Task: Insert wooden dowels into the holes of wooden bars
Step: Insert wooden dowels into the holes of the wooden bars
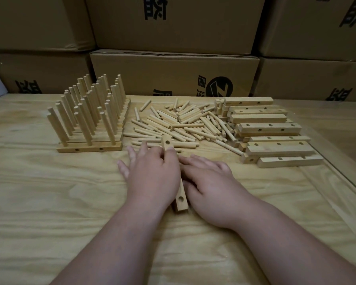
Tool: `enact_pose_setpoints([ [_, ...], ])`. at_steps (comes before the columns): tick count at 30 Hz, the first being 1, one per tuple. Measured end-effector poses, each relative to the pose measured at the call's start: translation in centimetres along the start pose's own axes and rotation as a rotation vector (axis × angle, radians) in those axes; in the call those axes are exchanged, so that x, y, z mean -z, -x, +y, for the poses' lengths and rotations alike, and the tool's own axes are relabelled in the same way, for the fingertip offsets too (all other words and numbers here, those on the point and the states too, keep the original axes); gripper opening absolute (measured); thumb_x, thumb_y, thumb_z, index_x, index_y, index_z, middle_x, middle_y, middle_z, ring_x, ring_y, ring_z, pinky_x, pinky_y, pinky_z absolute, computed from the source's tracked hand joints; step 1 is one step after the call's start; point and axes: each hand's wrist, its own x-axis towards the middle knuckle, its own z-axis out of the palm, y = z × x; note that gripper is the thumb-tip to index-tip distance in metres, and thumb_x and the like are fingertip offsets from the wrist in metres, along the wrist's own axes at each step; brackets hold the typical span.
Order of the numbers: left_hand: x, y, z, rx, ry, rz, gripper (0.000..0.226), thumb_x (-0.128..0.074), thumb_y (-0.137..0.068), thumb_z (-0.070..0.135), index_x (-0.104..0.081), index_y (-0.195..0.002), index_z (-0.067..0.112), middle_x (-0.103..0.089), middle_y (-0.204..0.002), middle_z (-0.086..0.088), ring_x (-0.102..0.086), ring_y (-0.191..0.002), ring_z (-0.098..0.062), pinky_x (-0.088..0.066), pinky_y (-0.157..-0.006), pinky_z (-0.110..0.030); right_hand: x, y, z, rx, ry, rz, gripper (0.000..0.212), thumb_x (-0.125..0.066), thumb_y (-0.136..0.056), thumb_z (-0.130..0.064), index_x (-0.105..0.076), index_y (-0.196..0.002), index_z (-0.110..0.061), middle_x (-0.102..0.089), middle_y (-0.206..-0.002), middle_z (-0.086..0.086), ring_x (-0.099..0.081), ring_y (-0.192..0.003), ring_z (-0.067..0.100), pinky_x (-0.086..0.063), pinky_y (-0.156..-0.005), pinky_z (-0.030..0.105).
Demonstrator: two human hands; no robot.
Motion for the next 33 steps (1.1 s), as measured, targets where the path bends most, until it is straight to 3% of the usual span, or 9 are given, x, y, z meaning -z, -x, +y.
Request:
enact_pose_setpoints([
  [7,-0.4,0.0,-0.4,-0.126,0.005,-0.097,0.045,-0.033,-0.103,0.040,-0.061,-0.134,0.022,-0.041,-0.159,0.012,-0.014,-0.155,-0.013,0.001,-0.123,-0.050,0.1,0.1,0.1,-0.010,-0.029,0.077,0.049,-0.035,-0.090,-0.037,-0.051,-0.137,-0.037,-0.031,-0.158,-0.019,-0.021,-0.145,0.009,-0.017,-0.116,0.038],
  [11,-0.5,0.0,-0.5,-0.194,0.047,-0.098,0.033,-0.035,-0.100,0.040,-0.063,-0.090,0.026,-0.063,-0.132,0.003,-0.034,-0.147,-0.015,-0.020,-0.121,-0.051,0.2,0.1,0.3,-0.080,-0.065,0.178,0.031,-0.050,-0.093,-0.032,-0.054,-0.124,-0.034,-0.038,-0.153,-0.016,-0.027,-0.142,0.012,-0.026,-0.116,0.038],
  [13,-0.2,0.4,-0.2,-0.218,0.160,-0.094,0.035,-0.041,-0.099,0.040,-0.054,-0.070,0.027,-0.068,-0.098,0.005,-0.056,-0.119,-0.021,-0.041,-0.099,-0.046,0.3,0.0,0.3,-0.106,-0.080,0.215,0.028,-0.055,-0.092,-0.033,-0.051,-0.119,-0.035,-0.050,-0.137,-0.017,-0.037,-0.132,0.012,-0.033,-0.110,0.036],
  [15,0.1,0.8,0.1,-0.210,0.286,-0.095,0.038,-0.046,-0.095,0.044,-0.052,-0.064,0.024,-0.059,-0.070,0.008,-0.058,-0.083,-0.018,-0.043,-0.071,-0.040,0.4,0.0,0.1,-0.109,-0.074,0.224,0.023,-0.056,-0.090,-0.032,-0.049,-0.111,-0.037,-0.054,-0.112,-0.020,-0.045,-0.116,0.011,-0.040,-0.101,0.036],
  [16,0.2,1.0,0.3,-0.203,0.360,-0.110,0.036,-0.046,-0.091,0.048,-0.055,-0.067,0.022,-0.058,-0.065,0.008,-0.056,-0.074,-0.016,-0.043,-0.067,-0.040,0.4,0.0,0.0,-0.109,-0.063,0.229,0.022,-0.056,-0.090,-0.032,-0.050,-0.110,-0.039,-0.055,-0.106,-0.020,-0.046,-0.112,0.012,-0.042,-0.099,0.037],
  [21,0.8,1.0,0.2,-0.063,0.682,-0.096,0.039,-0.049,-0.082,0.050,-0.079,-0.088,0.025,-0.075,-0.088,0.010,-0.067,-0.086,-0.006,-0.052,-0.082,-0.035,0.4,-0.2,0.2,-0.227,0.018,0.289,0.042,-0.060,-0.091,-0.041,-0.055,-0.132,-0.034,-0.058,-0.116,-0.010,-0.047,-0.117,0.018,-0.037,-0.099,0.041],
  [24,0.8,0.8,0.1,-0.020,0.791,-0.085,0.038,-0.050,-0.084,0.046,-0.079,-0.087,0.021,-0.077,-0.091,0.001,-0.071,-0.090,-0.016,-0.056,-0.086,-0.040,0.2,-0.3,0.3,-0.292,0.052,0.254,0.040,-0.055,-0.093,-0.046,-0.058,-0.129,-0.031,-0.055,-0.116,-0.007,-0.045,-0.117,0.020,-0.033,-0.099,0.041],
  [29,1.1,1.4,0.0,-0.046,0.927,-0.107,0.022,-0.056,-0.095,0.038,-0.057,-0.087,0.019,-0.071,-0.066,-0.011,-0.060,-0.050,-0.021,-0.051,-0.048,-0.030,0.2,-0.4,0.5,-0.341,0.045,0.240,0.036,-0.052,-0.095,-0.046,-0.062,-0.126,-0.032,-0.055,-0.120,-0.003,-0.044,-0.122,0.023,-0.031,-0.101,0.042],
  [33,1.4,1.5,-0.2,-0.047,0.982,-0.082,0.034,-0.043,-0.104,0.042,-0.065,-0.096,0.018,-0.056,-0.055,-0.007,-0.048,-0.045,-0.017,-0.042,-0.042,-0.026,0.5,-0.4,0.5,-0.380,0.007,0.274,0.031,-0.056,-0.093,-0.045,-0.062,-0.122,-0.034,-0.056,-0.118,-0.006,-0.047,-0.121,0.022,-0.033,-0.101,0.040],
])
